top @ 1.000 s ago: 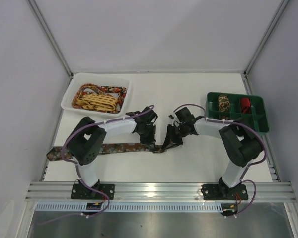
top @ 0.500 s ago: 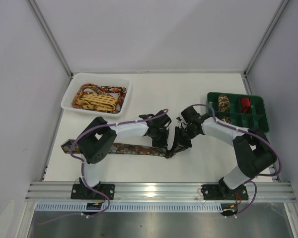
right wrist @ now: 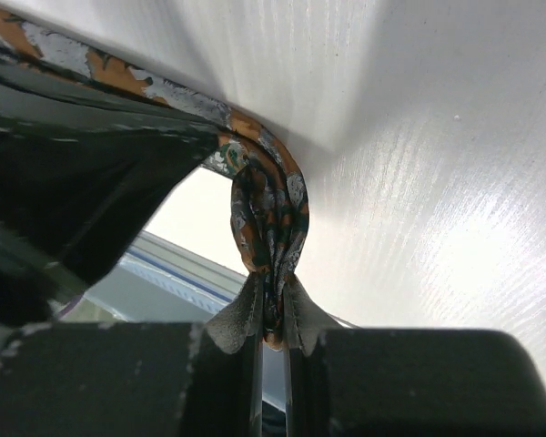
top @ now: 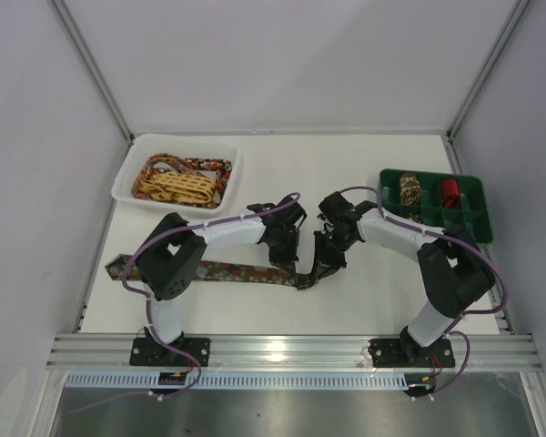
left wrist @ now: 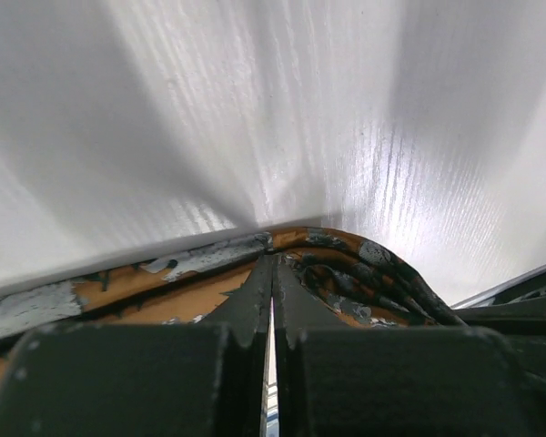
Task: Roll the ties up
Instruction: Roll the tie
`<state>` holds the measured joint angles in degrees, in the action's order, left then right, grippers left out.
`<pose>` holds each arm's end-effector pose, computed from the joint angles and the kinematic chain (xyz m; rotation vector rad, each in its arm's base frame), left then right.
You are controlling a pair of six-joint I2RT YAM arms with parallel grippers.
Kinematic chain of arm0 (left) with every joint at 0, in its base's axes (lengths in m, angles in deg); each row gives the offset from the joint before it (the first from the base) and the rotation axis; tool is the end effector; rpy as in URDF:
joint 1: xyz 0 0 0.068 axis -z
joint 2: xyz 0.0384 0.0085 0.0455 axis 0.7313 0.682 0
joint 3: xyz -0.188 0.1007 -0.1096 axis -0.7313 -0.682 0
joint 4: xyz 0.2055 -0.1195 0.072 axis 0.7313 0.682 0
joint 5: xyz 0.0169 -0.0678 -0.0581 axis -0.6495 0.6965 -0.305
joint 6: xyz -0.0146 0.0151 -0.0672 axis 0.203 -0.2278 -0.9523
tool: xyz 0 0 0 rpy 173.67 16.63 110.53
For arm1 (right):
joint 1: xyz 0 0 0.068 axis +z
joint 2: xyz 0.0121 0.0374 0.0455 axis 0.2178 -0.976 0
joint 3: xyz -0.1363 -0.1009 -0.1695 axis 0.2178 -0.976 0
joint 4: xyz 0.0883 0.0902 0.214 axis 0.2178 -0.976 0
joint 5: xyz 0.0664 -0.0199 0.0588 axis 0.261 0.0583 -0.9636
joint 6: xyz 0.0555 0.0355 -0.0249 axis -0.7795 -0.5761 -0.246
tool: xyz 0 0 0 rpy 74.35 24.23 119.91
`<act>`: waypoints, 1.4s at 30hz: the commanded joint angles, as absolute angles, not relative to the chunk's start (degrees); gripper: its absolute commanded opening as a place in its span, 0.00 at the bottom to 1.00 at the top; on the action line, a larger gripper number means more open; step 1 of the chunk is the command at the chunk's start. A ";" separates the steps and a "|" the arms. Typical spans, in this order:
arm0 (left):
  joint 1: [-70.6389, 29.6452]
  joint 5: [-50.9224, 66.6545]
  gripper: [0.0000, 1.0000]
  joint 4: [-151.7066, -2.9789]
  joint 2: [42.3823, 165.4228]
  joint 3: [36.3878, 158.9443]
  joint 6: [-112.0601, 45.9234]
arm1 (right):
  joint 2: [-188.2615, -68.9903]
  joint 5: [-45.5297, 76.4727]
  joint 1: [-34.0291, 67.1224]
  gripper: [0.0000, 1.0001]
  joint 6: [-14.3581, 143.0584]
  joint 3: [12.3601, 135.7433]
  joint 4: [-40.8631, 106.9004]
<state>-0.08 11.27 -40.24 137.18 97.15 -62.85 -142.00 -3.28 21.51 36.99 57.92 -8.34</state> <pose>0.2335 -0.2667 0.1158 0.1942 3.0020 -0.5517 0.2258 0.1837 0.1370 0.0777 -2.9722 -0.7682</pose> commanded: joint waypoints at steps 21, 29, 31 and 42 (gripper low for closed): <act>0.73 20.62 0.01 -47.38 134.31 95.10 -66.14 | -144.13 0.61 23.28 0.00 31.35 64.77 -10.59; -0.41 14.73 0.01 -42.72 135.46 94.76 -62.97 | -149.84 1.23 26.26 0.07 30.82 71.36 -10.86; -0.94 13.41 0.01 -41.85 135.02 94.49 -62.54 | -151.34 0.88 27.05 0.08 30.74 72.15 -10.68; -3.31 4.36 0.01 -36.66 128.70 91.33 -60.07 | -157.05 2.90 27.94 0.14 31.35 75.85 -9.80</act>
<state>-2.44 8.60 -39.01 133.53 92.04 -62.15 -155.62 1.24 27.49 31.70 73.27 -10.61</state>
